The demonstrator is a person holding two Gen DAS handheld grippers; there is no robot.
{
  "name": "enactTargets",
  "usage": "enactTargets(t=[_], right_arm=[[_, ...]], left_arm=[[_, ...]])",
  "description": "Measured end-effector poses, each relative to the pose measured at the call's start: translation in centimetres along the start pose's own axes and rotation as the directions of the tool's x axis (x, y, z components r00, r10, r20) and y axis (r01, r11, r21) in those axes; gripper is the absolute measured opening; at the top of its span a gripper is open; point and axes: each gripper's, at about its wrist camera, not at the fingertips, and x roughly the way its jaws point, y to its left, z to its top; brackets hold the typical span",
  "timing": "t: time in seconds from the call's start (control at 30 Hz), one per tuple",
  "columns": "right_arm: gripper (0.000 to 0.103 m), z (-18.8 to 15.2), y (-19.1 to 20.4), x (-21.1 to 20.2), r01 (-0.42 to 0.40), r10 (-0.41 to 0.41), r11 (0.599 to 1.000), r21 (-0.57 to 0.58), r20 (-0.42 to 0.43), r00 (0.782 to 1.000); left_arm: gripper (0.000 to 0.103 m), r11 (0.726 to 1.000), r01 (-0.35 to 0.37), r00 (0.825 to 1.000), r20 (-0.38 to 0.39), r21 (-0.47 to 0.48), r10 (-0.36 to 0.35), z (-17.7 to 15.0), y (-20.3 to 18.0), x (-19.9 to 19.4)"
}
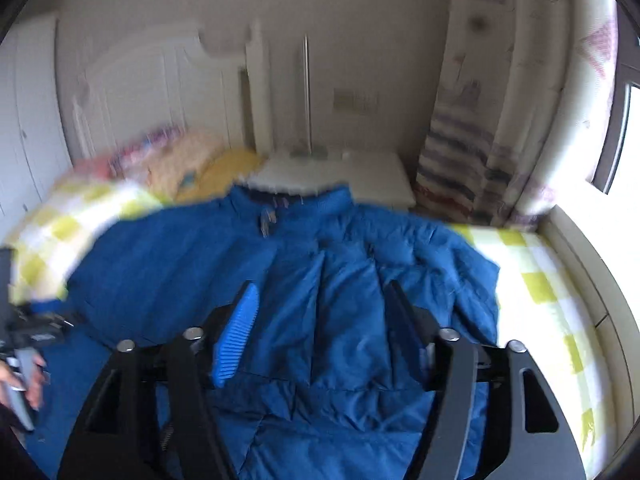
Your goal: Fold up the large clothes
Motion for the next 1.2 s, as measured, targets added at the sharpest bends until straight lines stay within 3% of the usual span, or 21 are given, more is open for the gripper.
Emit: enactTargets(t=[0.07, 0.17, 0.27, 0.33, 0.4, 0.47, 0.5, 0.57, 0.67, 0.77, 0.83, 0.87, 0.97, 1.1, 1.2], right_arm=[[0.073, -1.5, -0.6, 4.1, 0.064, -0.063, 0.998, 0.006, -0.137, 0.989], [0.075, -3.0, -0.7, 5.2, 0.054, -0.054, 0.999, 0.002, -0.103, 0.993], [0.079, -3.3, 0.1, 4.7, 0.076, -0.079, 0.997, -0.027, -0.105, 0.991], [0.079, -3.6, 0.0, 4.3, 0.072, -0.074, 0.997, -0.022, -0.106, 0.992], [0.079, -3.6, -0.3, 4.6, 0.066, -0.067, 0.998, -0.013, -0.107, 0.992], [0.079, -3.4, -0.7, 5.2, 0.071, -0.072, 0.997, -0.016, -0.108, 0.991], [0.079, -3.2, -0.6, 5.3, 0.074, -0.076, 0.997, -0.018, -0.108, 0.991], [0.079, -2.8, -0.7, 5.6, 0.074, -0.076, 0.997, -0.016, -0.107, 0.991], [0.079, -2.8, -0.7, 5.7, 0.069, -0.07, 0.998, -0.012, -0.106, 0.992], [0.079, -2.9, -0.7, 5.5, 0.068, -0.069, 0.998, -0.011, -0.106, 0.992], [0.08, -2.9, -0.7, 5.5, 0.066, -0.067, 0.998, -0.011, -0.106, 0.992], [0.08, -2.8, -0.7, 5.5, 0.064, -0.065, 0.998, -0.011, -0.106, 0.992], [0.08, -2.9, -0.7, 5.5, 0.063, -0.063, 0.998, -0.01, -0.106, 0.992], [0.081, -2.8, -0.7, 5.5, 0.062, -0.062, 0.998, -0.009, -0.106, 0.992], [0.081, -2.9, -0.6, 5.3, 0.06, -0.061, 0.998, -0.009, -0.107, 0.992]], left_arm=[[0.101, 1.0, 0.001, 1.0, 0.0, -0.001, -0.001, 0.0, 0.0, 0.0], [0.101, 1.0, -0.001, 1.0, 0.007, 0.002, 0.001, -0.1, -0.1, -0.1], [0.101, 1.0, -0.026, 0.997, 0.078, 0.0, 0.026, -0.2, -0.1, -1.5], [0.1, 0.999, -0.042, 0.977, 0.211, 0.0, 0.041, -0.5, -0.3, -4.3], [0.1, 1.0, -0.002, 0.938, 0.348, -0.013, 0.006, -0.4, -0.4, -7.6], [0.101, 0.998, 0.06, 0.91, 0.412, -0.029, -0.043, 1.0, -0.8, -10.1], [0.101, 0.994, 0.103, 0.905, 0.416, -0.023, -0.085, 2.6, -1.7, -11.1], [0.101, 0.991, 0.131, 0.918, 0.377, -0.001, -0.121, 4.8, -3.2, -11.1], [0.101, 0.989, 0.118, 0.96, 0.244, 0.087, -0.136, 7.4, -7.4, -7.3], [0.101, 0.986, 0.049, 0.986, 0.147, 0.158, -0.073, 6.9, -9.7, -2.1], [0.101, 0.982, 0.031, 0.999, 0.015, 0.187, -0.035, 5.2, -10.1, 2.6], [0.101, 0.978, 0.02, 0.999, 0.04, 0.209, -0.029, 4.4, -10.1, 3.2], [0.101, 0.979, 0.026, 0.999, 0.019, 0.204, -0.031, 5.3, -9.8, 2.4], [0.101, 0.984, 0.074, 0.983, 0.154, 0.16, -0.099, 8.2, -9.3, -1.8], [0.101, 0.978, 0.023, 0.984, 0.166, 0.207, -0.058, 10.4, -10.7, -1.1]])
